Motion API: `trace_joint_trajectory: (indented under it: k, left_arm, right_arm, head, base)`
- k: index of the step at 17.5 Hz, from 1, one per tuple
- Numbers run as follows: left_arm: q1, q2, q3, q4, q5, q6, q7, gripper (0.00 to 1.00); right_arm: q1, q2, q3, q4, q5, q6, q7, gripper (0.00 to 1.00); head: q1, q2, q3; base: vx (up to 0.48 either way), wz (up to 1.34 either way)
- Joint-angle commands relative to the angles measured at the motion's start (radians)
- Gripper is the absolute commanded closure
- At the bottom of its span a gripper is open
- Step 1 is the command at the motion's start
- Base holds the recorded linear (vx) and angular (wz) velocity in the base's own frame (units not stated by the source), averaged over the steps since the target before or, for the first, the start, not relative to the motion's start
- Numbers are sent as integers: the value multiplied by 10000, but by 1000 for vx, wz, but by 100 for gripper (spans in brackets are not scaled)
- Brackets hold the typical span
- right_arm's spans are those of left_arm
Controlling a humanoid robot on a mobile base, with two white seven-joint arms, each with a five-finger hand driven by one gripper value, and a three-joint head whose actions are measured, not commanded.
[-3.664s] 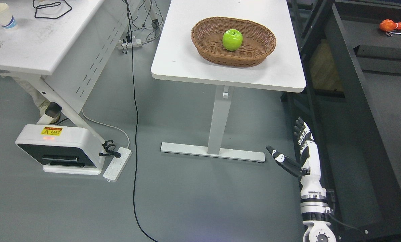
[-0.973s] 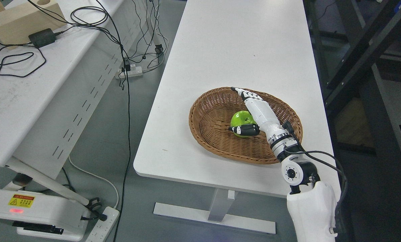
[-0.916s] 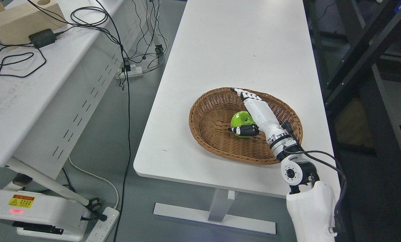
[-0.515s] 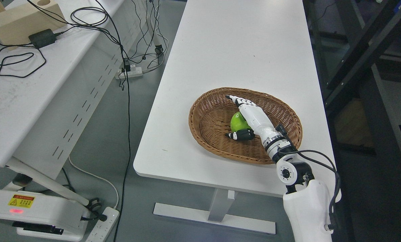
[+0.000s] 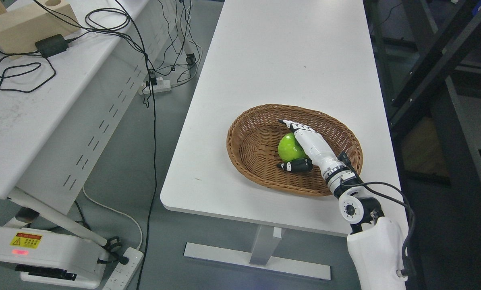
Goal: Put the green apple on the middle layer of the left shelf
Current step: 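Reach the right hand into the basket and close it around the green apple, then lift the green apple out of the basket with the right hand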
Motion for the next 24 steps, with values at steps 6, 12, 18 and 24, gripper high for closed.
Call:
trace_joint_trajectory:
  k: [6, 12, 18, 24]
  left_arm:
    - [0, 175, 0, 0, 2, -11, 1, 0]
    - [0, 175, 0, 0, 2, -11, 1, 0]
    - [0, 175, 0, 0, 2, -11, 1, 0]
    - [0, 175, 0, 0, 2, 4, 1, 0]
  right_arm:
    - [87, -293, -582, 29, -397, -35, -627, 59]
    - [224, -277, -1209, -795, -750, -339, -673, 97]
    - [1205, 300, -2115, -2761, -2300, -1093, -1774, 100]
    - [2554, 300, -2699, -3392, -2973, -955, -3649, 100]
  head:
    - [0, 0, 0]
    - [0, 0, 0]
    - [0, 0, 0]
    - [0, 0, 0]
  base:
    - [0, 0]
    - [0, 0]
    - [0, 0]
    - [1, 0]
